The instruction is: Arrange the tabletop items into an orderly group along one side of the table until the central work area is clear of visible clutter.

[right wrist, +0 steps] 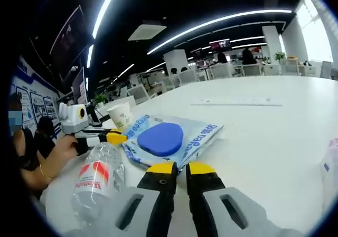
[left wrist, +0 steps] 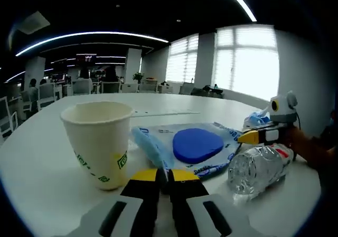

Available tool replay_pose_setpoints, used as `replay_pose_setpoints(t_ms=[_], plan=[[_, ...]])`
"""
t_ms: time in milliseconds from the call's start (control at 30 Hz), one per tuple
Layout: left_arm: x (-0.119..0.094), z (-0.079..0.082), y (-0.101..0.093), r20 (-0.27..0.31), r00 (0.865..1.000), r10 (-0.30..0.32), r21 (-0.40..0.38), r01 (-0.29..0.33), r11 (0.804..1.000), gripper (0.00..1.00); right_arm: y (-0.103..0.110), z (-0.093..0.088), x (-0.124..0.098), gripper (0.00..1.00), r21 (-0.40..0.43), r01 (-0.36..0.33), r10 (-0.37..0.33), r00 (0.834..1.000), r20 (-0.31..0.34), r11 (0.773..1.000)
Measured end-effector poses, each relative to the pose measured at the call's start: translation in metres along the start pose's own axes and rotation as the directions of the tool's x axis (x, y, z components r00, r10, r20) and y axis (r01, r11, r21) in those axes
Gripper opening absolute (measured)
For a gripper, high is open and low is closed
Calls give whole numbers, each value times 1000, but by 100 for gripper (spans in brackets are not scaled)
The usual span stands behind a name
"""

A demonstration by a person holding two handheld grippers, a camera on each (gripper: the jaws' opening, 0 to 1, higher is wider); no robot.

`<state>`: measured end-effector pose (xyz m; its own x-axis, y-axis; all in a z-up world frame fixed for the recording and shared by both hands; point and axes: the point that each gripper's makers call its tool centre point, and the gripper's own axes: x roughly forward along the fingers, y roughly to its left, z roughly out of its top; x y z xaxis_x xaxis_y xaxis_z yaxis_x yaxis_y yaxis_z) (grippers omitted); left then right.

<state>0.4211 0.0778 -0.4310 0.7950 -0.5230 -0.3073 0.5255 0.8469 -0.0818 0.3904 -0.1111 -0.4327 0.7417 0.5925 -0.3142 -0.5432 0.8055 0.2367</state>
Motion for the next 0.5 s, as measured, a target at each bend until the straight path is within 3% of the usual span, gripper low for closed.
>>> replay_pose_setpoints(t_ms=[167,500], plan=[[1,3,-4,11,1000,-23,-4,23,1000,3,-1,7,-5,4,-18,12,-12,1000,21,1000],[2,23,-20,47,997,-55,47,53,997,2,-6,31,-19,4,-106,34,-28,998,58,994]])
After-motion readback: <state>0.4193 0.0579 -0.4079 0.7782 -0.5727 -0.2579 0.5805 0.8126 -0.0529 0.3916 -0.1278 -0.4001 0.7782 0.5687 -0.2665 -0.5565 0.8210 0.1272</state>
